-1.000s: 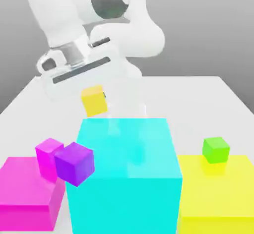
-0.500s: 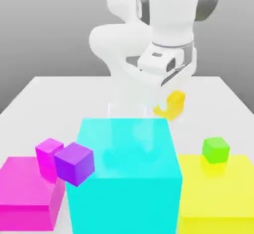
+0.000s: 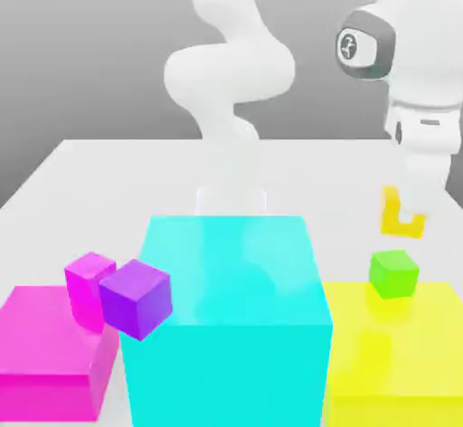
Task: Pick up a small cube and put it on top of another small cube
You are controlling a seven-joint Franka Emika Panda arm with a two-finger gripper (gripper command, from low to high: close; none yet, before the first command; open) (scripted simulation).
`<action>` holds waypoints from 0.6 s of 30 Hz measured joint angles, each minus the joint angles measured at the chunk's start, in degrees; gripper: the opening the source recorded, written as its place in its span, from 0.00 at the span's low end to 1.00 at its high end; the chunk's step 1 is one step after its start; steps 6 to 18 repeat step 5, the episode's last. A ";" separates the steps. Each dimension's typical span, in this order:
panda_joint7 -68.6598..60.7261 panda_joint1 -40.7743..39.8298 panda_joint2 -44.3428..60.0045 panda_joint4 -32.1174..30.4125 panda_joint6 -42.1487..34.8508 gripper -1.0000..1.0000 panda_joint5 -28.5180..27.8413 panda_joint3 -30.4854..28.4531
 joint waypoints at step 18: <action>0.83 -0.26 3.29 -0.79 4.05 1.00 -1.05 0.35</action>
